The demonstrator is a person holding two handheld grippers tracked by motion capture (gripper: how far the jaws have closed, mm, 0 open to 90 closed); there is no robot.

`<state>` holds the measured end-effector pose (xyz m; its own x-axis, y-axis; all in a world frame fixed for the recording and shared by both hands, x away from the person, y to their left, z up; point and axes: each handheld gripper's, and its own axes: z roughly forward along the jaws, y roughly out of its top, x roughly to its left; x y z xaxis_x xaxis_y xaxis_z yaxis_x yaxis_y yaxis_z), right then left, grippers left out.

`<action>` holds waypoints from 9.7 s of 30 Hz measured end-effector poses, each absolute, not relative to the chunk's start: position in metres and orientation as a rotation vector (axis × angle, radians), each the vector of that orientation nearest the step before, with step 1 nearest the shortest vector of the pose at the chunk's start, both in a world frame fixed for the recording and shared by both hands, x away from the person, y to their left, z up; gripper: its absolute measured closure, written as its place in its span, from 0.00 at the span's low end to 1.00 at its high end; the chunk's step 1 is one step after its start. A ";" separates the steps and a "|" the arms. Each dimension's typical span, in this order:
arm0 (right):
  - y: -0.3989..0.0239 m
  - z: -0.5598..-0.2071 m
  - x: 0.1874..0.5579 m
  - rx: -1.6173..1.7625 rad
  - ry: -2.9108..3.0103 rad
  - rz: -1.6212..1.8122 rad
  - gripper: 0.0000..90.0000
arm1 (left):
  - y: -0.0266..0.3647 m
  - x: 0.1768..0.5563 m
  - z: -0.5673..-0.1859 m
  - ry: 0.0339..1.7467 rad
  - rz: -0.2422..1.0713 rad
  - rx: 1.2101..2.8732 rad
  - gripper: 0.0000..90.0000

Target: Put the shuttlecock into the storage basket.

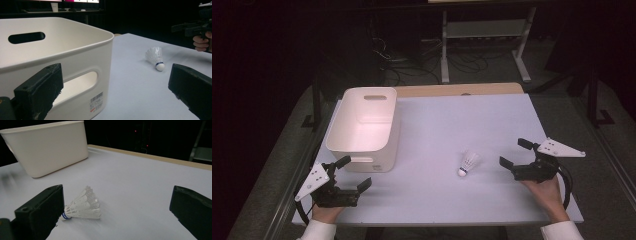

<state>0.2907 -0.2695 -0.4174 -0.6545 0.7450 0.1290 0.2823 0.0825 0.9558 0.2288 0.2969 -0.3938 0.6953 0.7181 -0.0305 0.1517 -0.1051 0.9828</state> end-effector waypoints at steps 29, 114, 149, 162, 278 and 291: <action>-0.270 -0.417 0.290 1.015 1.980 1.605 0.00 | 0.276 0.240 -0.361 0.646 0.522 1.792 0.00; -0.272 -0.417 0.287 1.022 1.975 1.619 0.00 | 0.146 0.311 -0.327 0.547 0.236 2.190 0.00; -0.273 -0.415 0.285 1.017 1.966 1.625 0.00 | 0.102 0.327 -0.349 0.596 0.114 2.264 0.00; -0.274 -0.415 0.285 1.006 1.962 1.627 0.00 | 0.086 0.327 -0.362 0.615 0.090 2.281 0.00; -0.273 -0.415 0.286 0.984 1.975 1.635 0.00 | 0.005 0.361 -0.429 0.768 -0.161 2.442 0.62; -0.272 -0.415 0.286 0.982 1.979 1.628 0.00 | 0.001 0.358 -0.429 0.749 -0.111 2.454 0.72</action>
